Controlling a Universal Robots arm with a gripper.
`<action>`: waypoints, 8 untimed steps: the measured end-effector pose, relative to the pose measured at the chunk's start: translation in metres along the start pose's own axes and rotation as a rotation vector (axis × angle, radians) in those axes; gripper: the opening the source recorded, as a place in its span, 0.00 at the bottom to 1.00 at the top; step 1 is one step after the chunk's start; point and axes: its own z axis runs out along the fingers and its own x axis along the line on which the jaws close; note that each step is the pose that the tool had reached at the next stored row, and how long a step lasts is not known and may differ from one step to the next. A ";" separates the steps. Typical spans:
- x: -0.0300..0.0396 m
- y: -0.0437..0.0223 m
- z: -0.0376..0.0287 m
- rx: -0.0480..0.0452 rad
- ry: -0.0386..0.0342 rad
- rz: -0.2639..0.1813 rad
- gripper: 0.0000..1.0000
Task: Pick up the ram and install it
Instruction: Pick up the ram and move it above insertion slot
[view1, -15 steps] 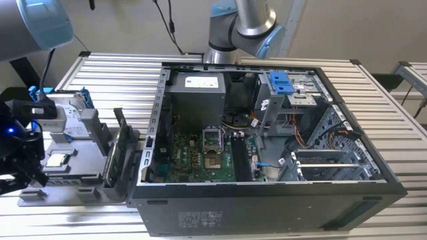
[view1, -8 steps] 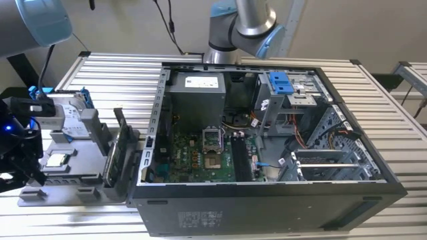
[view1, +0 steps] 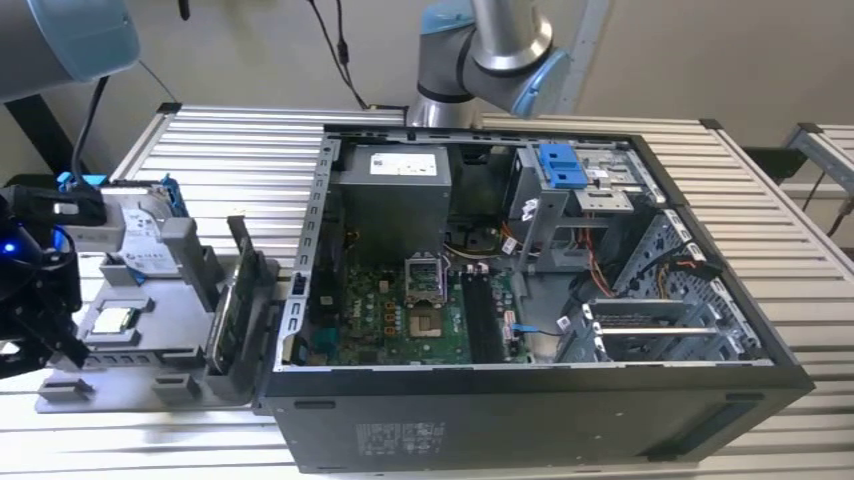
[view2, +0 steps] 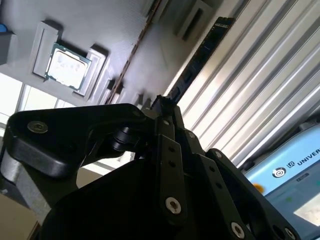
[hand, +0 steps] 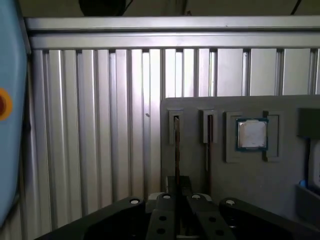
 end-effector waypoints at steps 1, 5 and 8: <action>0.0000 0.0000 -0.0009 0.0000 0.0003 0.000 0.14; 0.0000 -0.0001 -0.0044 0.0000 0.0011 0.000 0.14; 0.0000 -0.0001 -0.0065 0.0001 0.0018 0.000 0.14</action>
